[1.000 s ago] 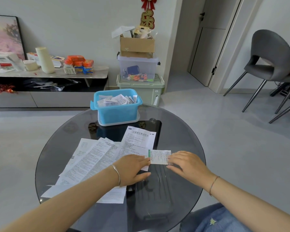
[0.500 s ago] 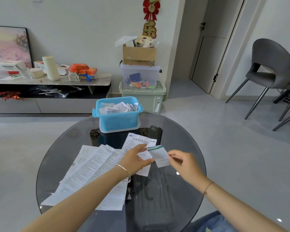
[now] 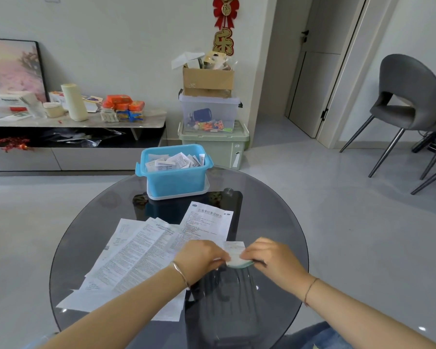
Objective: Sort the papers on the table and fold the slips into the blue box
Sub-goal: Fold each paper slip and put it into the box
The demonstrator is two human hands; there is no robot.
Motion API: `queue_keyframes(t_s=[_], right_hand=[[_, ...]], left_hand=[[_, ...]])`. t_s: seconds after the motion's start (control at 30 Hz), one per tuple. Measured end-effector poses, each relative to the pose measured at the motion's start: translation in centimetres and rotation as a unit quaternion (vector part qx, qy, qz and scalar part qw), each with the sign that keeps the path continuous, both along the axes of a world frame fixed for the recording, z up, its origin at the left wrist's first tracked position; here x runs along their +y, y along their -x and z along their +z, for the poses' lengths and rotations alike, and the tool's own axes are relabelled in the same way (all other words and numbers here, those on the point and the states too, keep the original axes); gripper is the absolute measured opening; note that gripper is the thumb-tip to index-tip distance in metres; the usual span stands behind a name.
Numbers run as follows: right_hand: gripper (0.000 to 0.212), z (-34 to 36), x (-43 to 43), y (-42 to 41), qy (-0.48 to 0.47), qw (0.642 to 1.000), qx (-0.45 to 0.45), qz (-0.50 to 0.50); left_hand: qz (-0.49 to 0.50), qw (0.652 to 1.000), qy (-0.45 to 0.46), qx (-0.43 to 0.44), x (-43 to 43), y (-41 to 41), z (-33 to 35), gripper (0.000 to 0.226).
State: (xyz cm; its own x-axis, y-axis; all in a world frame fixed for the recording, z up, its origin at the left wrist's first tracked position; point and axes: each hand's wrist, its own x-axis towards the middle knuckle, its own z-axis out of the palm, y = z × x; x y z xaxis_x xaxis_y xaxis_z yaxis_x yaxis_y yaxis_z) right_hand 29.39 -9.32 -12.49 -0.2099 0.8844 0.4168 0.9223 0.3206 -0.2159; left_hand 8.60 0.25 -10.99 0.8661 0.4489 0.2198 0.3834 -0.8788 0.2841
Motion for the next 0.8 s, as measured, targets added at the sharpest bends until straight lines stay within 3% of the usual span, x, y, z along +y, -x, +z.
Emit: queue_keyframes(t_s=[0.13,0.27,0.3,0.43,0.57,0.7,0.8], right_hand=[[0.021,-0.7,-0.4,0.0,0.019,1.000,-0.021,0.006],[0.012,-0.2,-0.2,0.5,0.088,0.989,0.111,-0.044],[0.008,0.0,0.0,0.7,0.108,0.980,0.157,-0.062],[0.024,0.2,1.0,1.1,0.133,0.934,0.297,-0.150],[0.015,0.4,1.6,1.6,0.148,0.912,0.338,-0.181],[0.012,0.2,2.4,1.6,0.158,0.910,0.315,-0.216],[0.012,0.2,2.6,1.6,0.167,0.911,0.305,-0.223]], left_hand=[[-0.004,1.000,-0.025,-0.016,0.1,0.0,-0.7,0.015],[0.073,0.997,-0.006,-0.004,-0.2,-0.5,-0.8,0.035],[0.111,0.994,0.023,-0.008,-0.2,-0.7,-0.8,0.036],[0.209,0.962,0.176,-0.025,0.2,-1.5,-0.7,0.027],[0.245,0.940,0.234,-0.042,0.3,-2.2,-0.2,0.027],[0.243,0.952,0.185,-0.011,0.2,-2.1,0.1,0.032],[0.181,0.978,0.106,-0.001,-0.1,-1.6,0.7,0.034]])
